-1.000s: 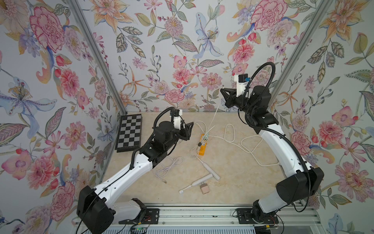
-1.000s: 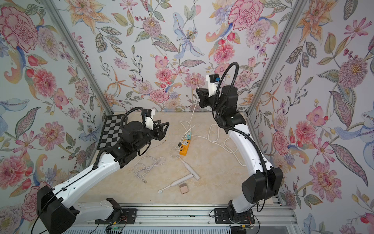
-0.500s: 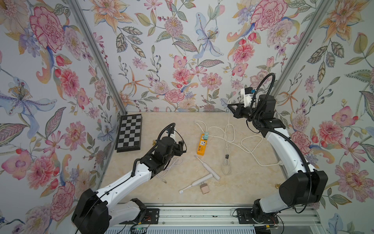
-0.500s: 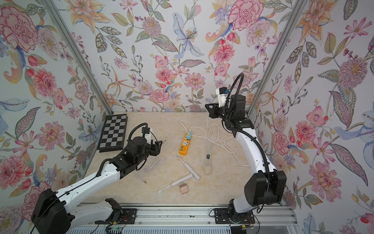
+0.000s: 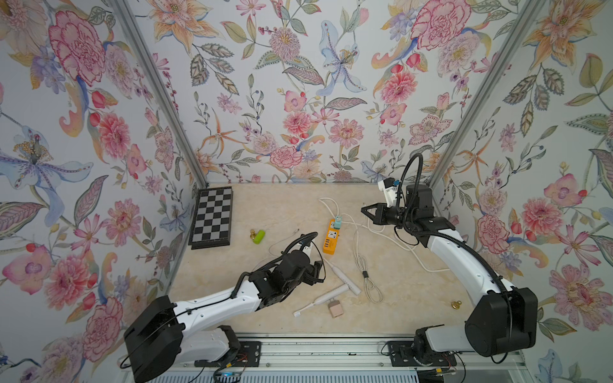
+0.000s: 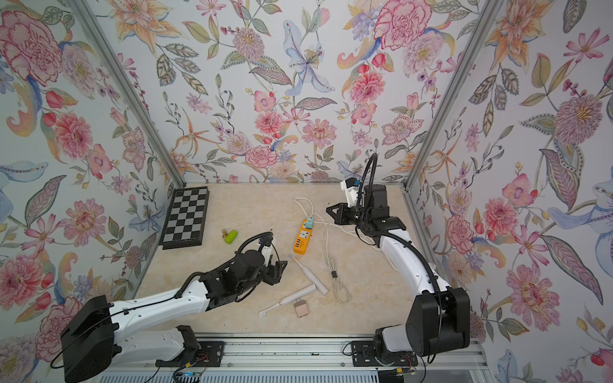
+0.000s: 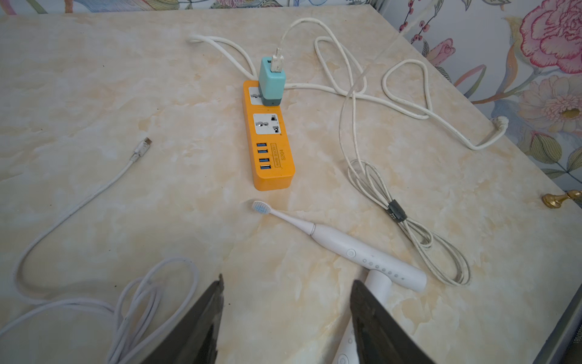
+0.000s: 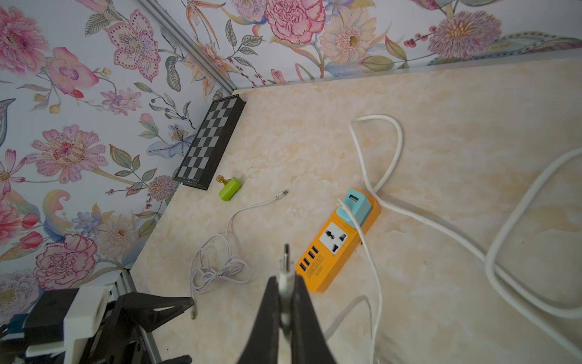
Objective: Charge the electric toothbrush
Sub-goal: Pick up the electric toothbrush from the center of the board.
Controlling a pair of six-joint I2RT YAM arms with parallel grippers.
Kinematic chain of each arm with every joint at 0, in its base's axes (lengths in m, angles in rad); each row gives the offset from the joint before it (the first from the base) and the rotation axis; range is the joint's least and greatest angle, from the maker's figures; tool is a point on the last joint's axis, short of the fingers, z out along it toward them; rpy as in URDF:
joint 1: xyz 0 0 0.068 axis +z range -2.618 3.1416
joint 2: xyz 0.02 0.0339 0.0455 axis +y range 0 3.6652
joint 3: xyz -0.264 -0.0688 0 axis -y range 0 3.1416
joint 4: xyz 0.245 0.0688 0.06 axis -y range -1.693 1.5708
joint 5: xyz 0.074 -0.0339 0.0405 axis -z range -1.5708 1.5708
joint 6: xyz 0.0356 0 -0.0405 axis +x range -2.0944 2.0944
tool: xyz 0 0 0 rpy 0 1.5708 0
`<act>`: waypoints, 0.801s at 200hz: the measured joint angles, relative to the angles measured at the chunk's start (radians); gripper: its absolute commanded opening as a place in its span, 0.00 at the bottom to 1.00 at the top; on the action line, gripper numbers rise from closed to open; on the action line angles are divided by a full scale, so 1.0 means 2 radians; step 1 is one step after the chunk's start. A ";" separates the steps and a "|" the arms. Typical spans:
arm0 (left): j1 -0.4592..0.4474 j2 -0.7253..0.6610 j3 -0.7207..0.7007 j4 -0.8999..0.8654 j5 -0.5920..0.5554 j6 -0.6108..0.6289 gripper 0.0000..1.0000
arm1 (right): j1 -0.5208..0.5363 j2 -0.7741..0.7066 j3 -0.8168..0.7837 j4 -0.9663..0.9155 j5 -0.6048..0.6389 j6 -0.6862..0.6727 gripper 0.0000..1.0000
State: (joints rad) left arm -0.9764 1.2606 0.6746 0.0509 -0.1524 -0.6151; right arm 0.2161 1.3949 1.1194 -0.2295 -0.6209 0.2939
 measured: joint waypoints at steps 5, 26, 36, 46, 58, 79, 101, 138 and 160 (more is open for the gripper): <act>-0.005 0.008 0.000 0.006 0.001 -0.003 0.67 | 0.002 -0.002 -0.008 -0.002 0.000 0.003 0.00; -0.012 0.045 0.001 0.045 0.006 -0.038 0.68 | 0.006 -0.020 -0.048 -0.008 0.002 0.017 0.00; -0.012 0.069 0.010 0.048 0.006 -0.060 0.69 | 0.008 -0.030 -0.067 -0.010 0.005 0.024 0.00; -0.013 0.099 0.030 0.049 0.007 -0.081 0.69 | 0.010 -0.040 -0.085 -0.013 0.006 0.028 0.00; -0.014 0.140 0.065 0.045 0.011 -0.107 0.69 | 0.010 -0.051 -0.104 -0.014 0.010 0.035 0.00; -0.020 0.195 0.121 0.036 0.021 -0.148 0.69 | 0.005 -0.062 -0.130 -0.018 0.014 0.047 0.00; -0.028 0.234 0.165 0.010 0.029 -0.185 0.68 | -0.002 -0.072 -0.150 -0.022 0.017 0.058 0.00; -0.037 0.275 0.218 -0.056 0.026 -0.226 0.65 | -0.020 -0.093 -0.175 -0.022 0.020 0.071 0.00; -0.039 0.312 0.254 -0.086 0.033 -0.239 0.60 | -0.033 -0.099 -0.186 -0.022 0.023 0.075 0.00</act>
State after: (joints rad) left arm -1.0554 1.8843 1.1828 -0.1219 -0.0872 -1.0924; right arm 0.1501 1.1961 0.7467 -0.2741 -0.5743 0.4431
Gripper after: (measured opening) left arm 0.625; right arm 0.080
